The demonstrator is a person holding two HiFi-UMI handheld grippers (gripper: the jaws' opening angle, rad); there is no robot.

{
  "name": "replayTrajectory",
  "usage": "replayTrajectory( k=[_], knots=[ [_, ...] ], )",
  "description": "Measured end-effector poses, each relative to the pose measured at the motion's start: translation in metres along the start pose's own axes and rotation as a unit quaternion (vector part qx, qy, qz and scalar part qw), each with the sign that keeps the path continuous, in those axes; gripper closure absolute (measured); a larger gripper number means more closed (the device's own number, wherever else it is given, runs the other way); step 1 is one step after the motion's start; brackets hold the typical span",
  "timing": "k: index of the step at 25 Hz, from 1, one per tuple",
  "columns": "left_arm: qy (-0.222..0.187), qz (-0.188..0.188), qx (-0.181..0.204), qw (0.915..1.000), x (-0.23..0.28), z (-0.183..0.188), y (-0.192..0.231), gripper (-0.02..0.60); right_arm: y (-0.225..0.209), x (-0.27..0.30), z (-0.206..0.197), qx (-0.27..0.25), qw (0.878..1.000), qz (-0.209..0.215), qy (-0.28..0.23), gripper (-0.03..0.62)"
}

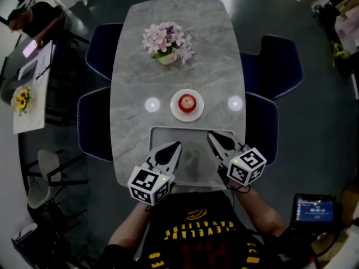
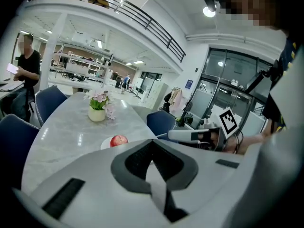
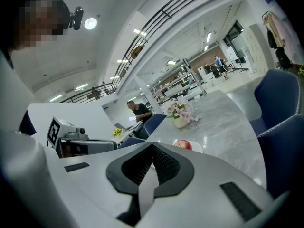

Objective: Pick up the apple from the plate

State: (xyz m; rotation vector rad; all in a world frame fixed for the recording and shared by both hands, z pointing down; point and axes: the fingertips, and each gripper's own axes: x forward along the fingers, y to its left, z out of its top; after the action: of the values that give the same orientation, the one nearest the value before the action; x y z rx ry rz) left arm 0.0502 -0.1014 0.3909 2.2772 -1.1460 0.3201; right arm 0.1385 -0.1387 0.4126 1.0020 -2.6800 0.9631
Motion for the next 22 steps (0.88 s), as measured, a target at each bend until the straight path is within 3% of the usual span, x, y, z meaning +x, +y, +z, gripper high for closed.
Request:
replayTrajectory(
  k=[9, 13, 22],
  knots=[
    [-0.038, 0.015, 0.033, 0.9986, -0.004, 0.001, -0.038, 0.58, 0.027, -0.019, -0.019, -0.03, 0.999, 0.024, -0.019, 0.588],
    [-0.043, 0.011, 0.042, 0.9982, -0.015, 0.004, -0.051, 0.58, 0.039, -0.033, -0.013, -0.066, 0.997, 0.005, -0.033, 0.588],
    [-0.087, -0.037, 0.113, 0.9891, -0.053, 0.026, -0.079, 0.58, 0.09, -0.054, 0.01, -0.135, 0.987, -0.039, -0.083, 0.588]
  ],
)
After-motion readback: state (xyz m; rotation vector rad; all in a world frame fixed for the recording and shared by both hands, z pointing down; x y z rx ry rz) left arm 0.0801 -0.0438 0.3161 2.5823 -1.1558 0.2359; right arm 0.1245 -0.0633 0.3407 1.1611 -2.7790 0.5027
